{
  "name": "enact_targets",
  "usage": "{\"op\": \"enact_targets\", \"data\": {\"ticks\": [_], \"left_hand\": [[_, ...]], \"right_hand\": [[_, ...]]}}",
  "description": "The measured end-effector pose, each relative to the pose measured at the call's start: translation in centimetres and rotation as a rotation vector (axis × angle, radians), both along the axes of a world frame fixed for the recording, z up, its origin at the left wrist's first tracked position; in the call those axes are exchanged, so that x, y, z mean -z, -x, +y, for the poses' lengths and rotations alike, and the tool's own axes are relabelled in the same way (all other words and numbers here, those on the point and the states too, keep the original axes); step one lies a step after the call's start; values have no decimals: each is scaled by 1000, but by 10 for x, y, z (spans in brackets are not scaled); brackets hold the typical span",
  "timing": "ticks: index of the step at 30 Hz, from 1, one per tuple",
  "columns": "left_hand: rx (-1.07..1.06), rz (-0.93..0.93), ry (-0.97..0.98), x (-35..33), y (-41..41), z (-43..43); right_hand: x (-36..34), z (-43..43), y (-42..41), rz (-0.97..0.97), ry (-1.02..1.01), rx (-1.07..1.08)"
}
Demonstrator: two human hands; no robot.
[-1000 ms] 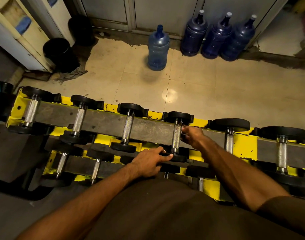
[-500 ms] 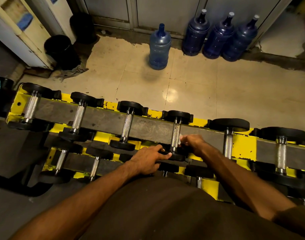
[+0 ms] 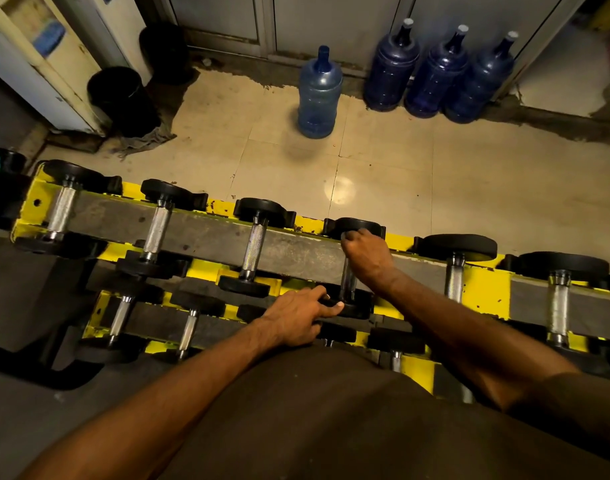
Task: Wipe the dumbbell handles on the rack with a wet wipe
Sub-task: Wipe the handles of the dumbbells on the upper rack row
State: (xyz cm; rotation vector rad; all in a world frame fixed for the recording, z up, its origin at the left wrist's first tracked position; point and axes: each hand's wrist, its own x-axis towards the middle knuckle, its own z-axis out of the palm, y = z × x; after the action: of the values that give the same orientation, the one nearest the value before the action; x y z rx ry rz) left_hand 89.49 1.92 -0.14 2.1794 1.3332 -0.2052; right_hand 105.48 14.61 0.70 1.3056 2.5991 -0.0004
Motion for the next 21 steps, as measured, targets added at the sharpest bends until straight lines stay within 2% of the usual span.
{"op": "enact_targets", "data": {"ticks": [5, 7, 10, 12, 16, 17, 21], "left_hand": [[14, 21, -27, 2, 0, -1], [14, 23, -38, 1, -2, -1], [3, 3, -36, 2, -1, -3], [-1, 11, -36, 2, -1, -5], [-1, 9, -42, 0, -1, -5], [-3, 4, -42, 0, -1, -5], [9, 9, -25, -2, 1, -2]], "right_hand": [[-8, -8, 20, -179, 170, 16], [-6, -7, 20, -137, 291, 69], [-7, -11, 15, -93, 484, 25], [-4, -15, 9, -72, 470, -5], [1, -6, -1, -47, 41, -48], [1, -7, -1, -69, 0, -70], [-1, -22, 6, -187, 241, -227]]}}
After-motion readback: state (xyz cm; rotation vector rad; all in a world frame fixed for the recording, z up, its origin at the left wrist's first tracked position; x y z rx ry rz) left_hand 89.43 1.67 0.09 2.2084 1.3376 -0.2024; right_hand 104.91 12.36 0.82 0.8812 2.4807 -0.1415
